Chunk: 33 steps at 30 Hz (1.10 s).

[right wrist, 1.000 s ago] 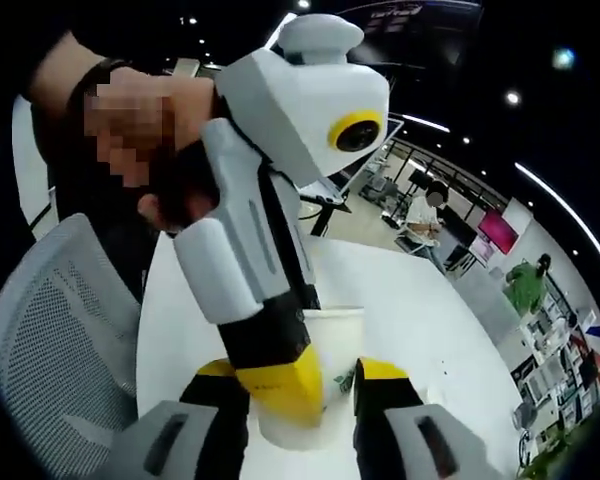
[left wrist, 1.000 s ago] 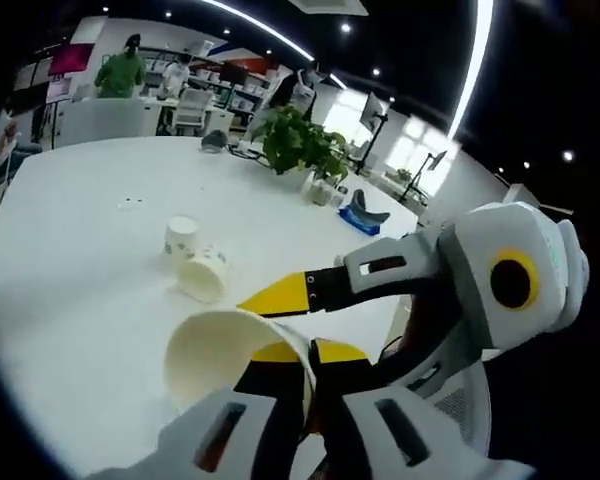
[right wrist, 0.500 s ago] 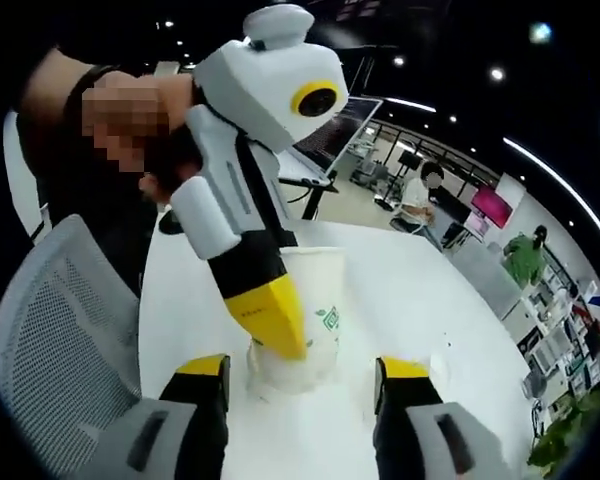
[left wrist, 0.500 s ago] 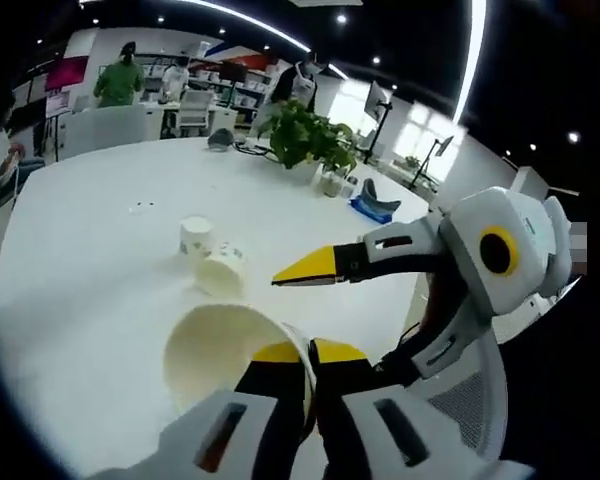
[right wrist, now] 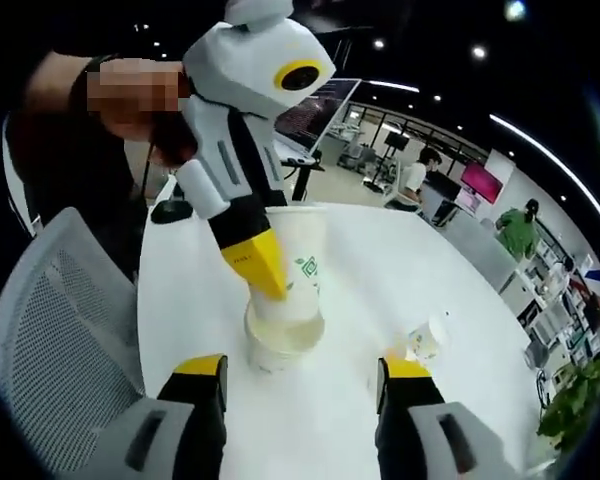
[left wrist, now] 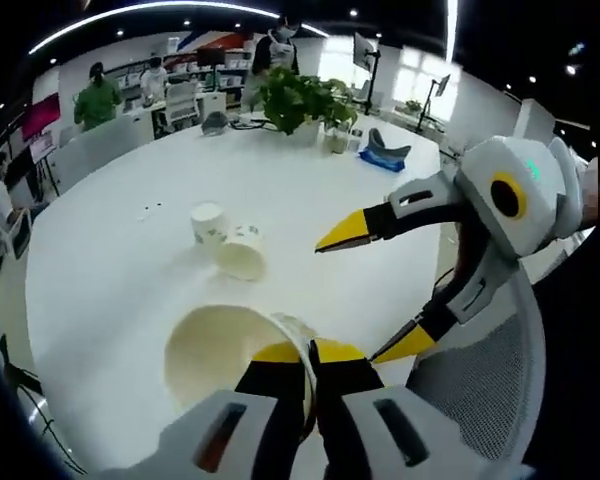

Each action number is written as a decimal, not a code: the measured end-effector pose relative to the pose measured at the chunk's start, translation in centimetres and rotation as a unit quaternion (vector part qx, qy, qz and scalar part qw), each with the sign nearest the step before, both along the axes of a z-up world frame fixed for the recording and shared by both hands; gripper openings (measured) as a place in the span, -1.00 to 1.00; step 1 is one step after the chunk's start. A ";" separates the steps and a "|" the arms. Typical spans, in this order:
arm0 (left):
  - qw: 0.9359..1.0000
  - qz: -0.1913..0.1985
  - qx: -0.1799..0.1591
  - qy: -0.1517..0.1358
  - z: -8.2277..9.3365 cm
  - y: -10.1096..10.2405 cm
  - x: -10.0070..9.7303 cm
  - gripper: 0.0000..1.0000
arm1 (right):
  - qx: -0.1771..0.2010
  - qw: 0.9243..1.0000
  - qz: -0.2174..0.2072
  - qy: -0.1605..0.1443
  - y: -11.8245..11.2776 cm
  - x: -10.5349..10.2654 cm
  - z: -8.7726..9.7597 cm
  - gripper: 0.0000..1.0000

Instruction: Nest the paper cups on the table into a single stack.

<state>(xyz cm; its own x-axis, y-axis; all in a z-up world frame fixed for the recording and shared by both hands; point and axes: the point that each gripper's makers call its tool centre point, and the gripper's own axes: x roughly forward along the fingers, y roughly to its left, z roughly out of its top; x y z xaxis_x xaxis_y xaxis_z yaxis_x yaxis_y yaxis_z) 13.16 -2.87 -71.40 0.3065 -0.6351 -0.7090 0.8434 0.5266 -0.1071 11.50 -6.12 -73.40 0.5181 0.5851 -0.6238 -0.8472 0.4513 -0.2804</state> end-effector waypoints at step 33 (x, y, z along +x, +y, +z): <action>0.986 -0.098 0.125 -0.045 -2.9 -0.9 -0.1 -1.00 | 0.000 0.999 -0.030 0.020 -1.6 0.0 -1.5 0.19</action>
